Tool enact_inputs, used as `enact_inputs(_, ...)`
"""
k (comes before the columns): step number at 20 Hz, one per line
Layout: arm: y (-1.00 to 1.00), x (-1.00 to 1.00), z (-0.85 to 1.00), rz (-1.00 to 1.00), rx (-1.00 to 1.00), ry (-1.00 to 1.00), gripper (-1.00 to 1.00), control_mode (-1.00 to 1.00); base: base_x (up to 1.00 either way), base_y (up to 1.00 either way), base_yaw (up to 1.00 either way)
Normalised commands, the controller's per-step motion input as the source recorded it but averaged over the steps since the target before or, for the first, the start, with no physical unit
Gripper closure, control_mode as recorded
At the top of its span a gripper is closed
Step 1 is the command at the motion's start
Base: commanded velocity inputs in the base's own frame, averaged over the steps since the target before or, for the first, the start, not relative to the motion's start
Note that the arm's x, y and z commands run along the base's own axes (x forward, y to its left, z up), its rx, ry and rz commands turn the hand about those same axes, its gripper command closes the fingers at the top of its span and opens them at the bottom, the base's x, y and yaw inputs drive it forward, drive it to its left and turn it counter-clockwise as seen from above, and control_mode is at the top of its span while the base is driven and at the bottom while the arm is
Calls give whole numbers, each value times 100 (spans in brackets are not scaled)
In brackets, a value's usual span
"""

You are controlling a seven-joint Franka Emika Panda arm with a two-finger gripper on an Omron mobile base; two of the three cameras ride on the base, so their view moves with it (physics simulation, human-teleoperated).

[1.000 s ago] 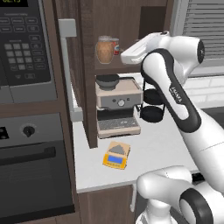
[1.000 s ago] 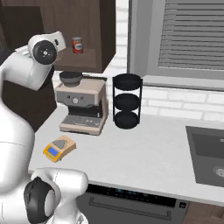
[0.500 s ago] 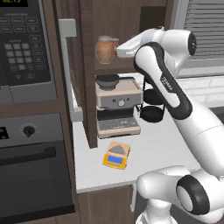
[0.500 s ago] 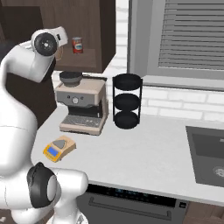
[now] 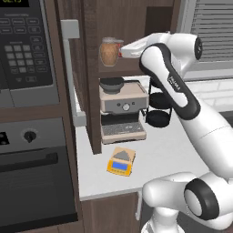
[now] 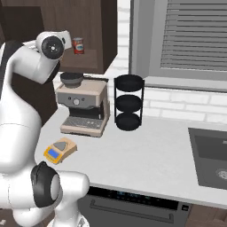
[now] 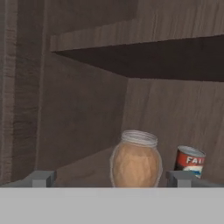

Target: Pick the honey bottle and place it on the digital scale for weighing, and close the cabinet.

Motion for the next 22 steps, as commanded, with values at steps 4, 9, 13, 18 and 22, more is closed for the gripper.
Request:
enact_inputs(4,0,19,-5,0,13,6,-100,-100,0,0,0)
enact_inputs(9,2,30,0,0,1,1,-100,-100,0,0,0)
enact_inputs(13,0,33,0,0,1,0,-100,-100,0,0,0)
enact_inputs(18,0,32,0,0,0,4,-100,-100,0,0,0)
enact_inputs(22,13,40,-1,0,0,10,-100,-100,0,0,0)
